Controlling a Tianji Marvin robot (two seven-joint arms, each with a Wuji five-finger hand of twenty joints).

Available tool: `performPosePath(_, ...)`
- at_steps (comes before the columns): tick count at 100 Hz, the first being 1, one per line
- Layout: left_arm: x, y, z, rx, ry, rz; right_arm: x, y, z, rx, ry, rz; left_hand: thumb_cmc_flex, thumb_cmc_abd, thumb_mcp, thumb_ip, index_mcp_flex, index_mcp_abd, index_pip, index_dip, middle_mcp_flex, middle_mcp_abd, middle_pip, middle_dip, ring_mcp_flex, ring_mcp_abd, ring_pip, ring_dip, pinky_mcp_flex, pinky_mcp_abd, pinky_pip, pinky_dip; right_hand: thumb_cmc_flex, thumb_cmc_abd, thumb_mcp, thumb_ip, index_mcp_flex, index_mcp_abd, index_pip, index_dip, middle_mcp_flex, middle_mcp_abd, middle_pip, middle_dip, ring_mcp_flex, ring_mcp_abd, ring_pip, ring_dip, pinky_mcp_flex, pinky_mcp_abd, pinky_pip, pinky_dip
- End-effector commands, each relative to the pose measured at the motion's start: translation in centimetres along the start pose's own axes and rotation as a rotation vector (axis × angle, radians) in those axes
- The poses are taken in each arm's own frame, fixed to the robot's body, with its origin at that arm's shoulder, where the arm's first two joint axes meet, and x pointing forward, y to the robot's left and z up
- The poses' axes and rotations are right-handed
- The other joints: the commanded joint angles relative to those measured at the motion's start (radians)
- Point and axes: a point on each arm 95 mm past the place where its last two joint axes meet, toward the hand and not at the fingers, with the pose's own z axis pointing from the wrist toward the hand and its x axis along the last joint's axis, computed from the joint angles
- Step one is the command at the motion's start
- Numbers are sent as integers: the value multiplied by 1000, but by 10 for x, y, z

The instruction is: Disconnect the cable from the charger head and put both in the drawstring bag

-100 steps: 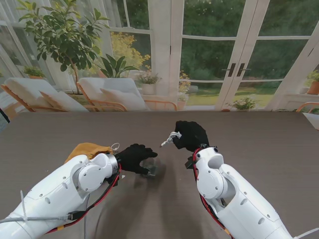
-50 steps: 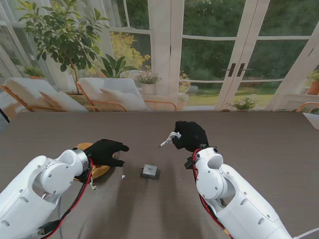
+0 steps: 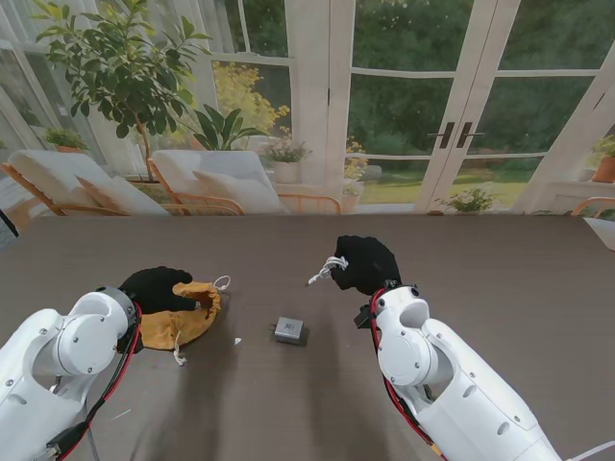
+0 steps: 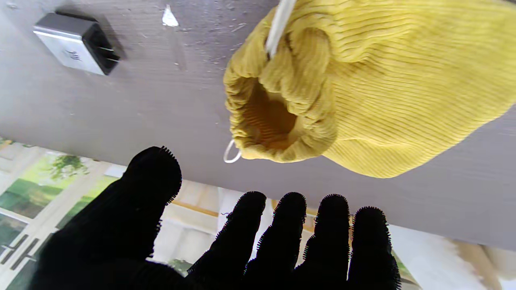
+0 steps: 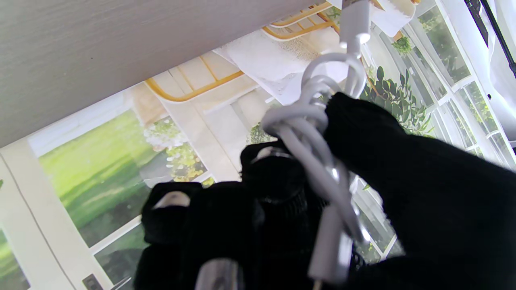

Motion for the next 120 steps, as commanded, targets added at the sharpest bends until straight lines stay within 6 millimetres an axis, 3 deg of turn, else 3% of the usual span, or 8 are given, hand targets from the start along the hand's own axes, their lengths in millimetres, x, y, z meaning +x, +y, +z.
performPosePath(1, -5, 4, -1, -12, -36, 3, 3, -4, -2, 15, 5, 11, -36, -4, -11, 1, -7, 39, -21, -3, 17, 24, 10, 25, 40, 34, 39, 30, 12, 26, 44, 54, 95, 32, 202, 70, 47, -30, 80, 35, 66, 137, 105, 18, -5, -180, 61, 2, 543, -79, 248, 38)
performPosePath(10, -10, 5, 0, -11, -90, -11, 3, -4, -2, 15, 8, 12, -49, -10, -15, 0, -18, 60, -24, -6, 23, 35, 14, 55, 46, 47, 85, 60, -47, 20, 215, 116, 94, 32, 202, 70, 47, -30, 80, 35, 66, 137, 105, 19, -5, -180, 61, 2, 543, -77, 248, 38)
performPosePath(18, -15, 5, 1, -22, -131, -26, 3, -5, -2, 14, 8, 14, -75, -43, 18, -8, -25, 80, -25, -6, 27, 42, 17, 80, 55, 49, 121, 81, -125, 8, 492, 3, 94, 31, 202, 70, 47, -31, 80, 36, 66, 137, 105, 19, -5, -180, 62, 2, 543, -76, 248, 38)
performPosePath(22, -17, 5, 2, -34, -148, -36, 3, -5, -2, 16, 7, 14, -83, -53, 20, -10, -35, 87, -28, -7, 23, 43, 19, 85, 55, 48, 134, 87, -138, 2, 548, -13, 94, 31, 202, 71, 48, -31, 80, 36, 66, 135, 105, 19, -5, -175, 62, 2, 543, -76, 249, 38)
performPosePath(24, -18, 5, 3, -40, -158, -44, 3, -5, -2, 17, 7, 13, -89, -55, 23, -12, -41, 93, -29, -7, 24, 45, 19, 90, 56, 49, 141, 90, -144, 3, 588, -61, 95, 31, 202, 72, 48, -31, 80, 36, 66, 135, 105, 19, -5, -176, 62, 2, 543, -76, 249, 38)
performPosePath(26, -19, 6, 3, -45, -170, -54, 2, -6, -2, 18, 6, 13, -92, -55, 22, -12, -34, 100, -26, -5, 27, 52, 22, 94, 58, 53, 149, 94, -145, 5, 609, -72, 95, 31, 202, 72, 47, -31, 80, 36, 66, 136, 105, 19, -5, -177, 62, 2, 543, -76, 249, 38)
performPosePath(71, -31, 20, 22, -112, -346, -246, -1, -7, -1, 24, 0, 13, -148, -11, -39, -11, 109, 145, 83, 97, 171, 100, 169, 261, 199, 128, 384, 202, -44, 84, 921, -54, 93, 30, 202, 73, 48, -33, 79, 36, 66, 137, 105, 20, -5, -178, 62, 2, 543, -74, 249, 38)
performPosePath(120, -40, 36, 36, -143, -382, -241, -2, -7, -1, 26, -5, 15, -155, -12, -9, -9, 224, 99, 176, 173, 278, 66, 294, 347, 321, 124, 512, 238, 87, 125, 1004, -25, 92, 29, 202, 75, 49, -32, 79, 36, 66, 137, 106, 21, -5, -175, 62, 2, 543, -76, 251, 38)
